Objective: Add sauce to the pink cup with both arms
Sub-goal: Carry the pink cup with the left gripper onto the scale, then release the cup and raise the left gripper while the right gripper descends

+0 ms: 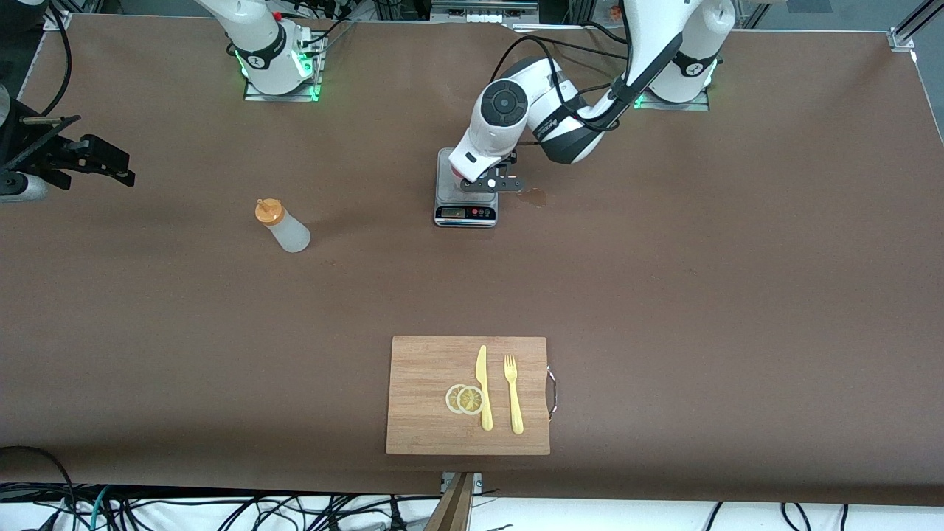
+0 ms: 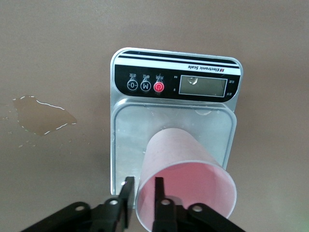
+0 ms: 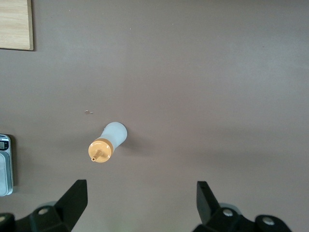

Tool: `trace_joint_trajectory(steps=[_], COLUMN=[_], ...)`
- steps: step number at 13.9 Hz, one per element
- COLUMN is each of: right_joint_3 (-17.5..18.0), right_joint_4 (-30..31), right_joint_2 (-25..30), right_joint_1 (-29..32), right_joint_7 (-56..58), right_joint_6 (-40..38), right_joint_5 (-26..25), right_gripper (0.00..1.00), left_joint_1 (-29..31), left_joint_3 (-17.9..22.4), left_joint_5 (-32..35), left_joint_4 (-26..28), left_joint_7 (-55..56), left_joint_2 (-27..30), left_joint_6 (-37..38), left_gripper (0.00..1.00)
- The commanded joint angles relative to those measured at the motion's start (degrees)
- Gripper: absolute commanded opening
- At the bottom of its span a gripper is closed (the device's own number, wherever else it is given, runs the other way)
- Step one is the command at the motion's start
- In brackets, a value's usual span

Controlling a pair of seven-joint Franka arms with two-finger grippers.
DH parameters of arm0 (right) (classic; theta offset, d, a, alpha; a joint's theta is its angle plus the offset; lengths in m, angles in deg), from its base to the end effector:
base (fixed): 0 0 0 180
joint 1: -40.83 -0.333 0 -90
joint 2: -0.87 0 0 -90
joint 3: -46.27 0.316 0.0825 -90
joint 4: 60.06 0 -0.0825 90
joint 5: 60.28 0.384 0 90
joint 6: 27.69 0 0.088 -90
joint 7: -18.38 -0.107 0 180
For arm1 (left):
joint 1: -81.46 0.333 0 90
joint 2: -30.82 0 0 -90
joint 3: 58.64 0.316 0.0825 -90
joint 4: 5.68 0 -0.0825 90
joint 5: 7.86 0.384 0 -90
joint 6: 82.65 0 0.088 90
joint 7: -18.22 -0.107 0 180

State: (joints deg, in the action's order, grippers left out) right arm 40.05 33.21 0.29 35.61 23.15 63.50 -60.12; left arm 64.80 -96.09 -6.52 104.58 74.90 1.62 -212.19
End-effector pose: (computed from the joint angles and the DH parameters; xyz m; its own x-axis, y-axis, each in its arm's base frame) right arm 0.5572 -0.0091 0.5937 0.9968 0.0657 -0.0460 0.0655 -0.9978 -0.0055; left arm 0.3773 -0.4867 0.2690 0.9594 0.0650 -0.2746 0.0938 -0.9912 0.0931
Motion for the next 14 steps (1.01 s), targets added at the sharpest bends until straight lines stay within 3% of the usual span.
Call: trace_joint_trajectory(steps=[1,7,11,14], right_joint_3=[0.24,0.33,0.59,0.77], right_joint_4=[-0.99,-0.90,-0.81,-0.64], right_joint_2=[-0.04,-0.04,0.67,0.40], right_joint_1=[0.38,0.30,0.21,0.03], right_joint_7=[0.41,9.44,10.07,22.24], right_joint_6=[-0.93,-2.68,-6.54,-6.73], right_joint_5=[-0.61,-0.52,0.35,0.88], right_gripper=[1.00,1.00,1.00,1.00], left_joint_1=[0.04,4.69,15.22,25.24], left_joint_3=[0.10,0.45,0.45,0.53], left_joint_5=[1.30,1.30,1.39,1.30], left_joint_4=[-2.23,-19.35,-28.32,-30.71], left_joint_7=[0.63,-11.32,-22.28,-33.79], left_joint_2=[1.86,5.12,7.58,9.42], left_joint_6=[3.82,35.09,44.08,46.12], left_gripper=[1.00,1.00,1.00,1.00])
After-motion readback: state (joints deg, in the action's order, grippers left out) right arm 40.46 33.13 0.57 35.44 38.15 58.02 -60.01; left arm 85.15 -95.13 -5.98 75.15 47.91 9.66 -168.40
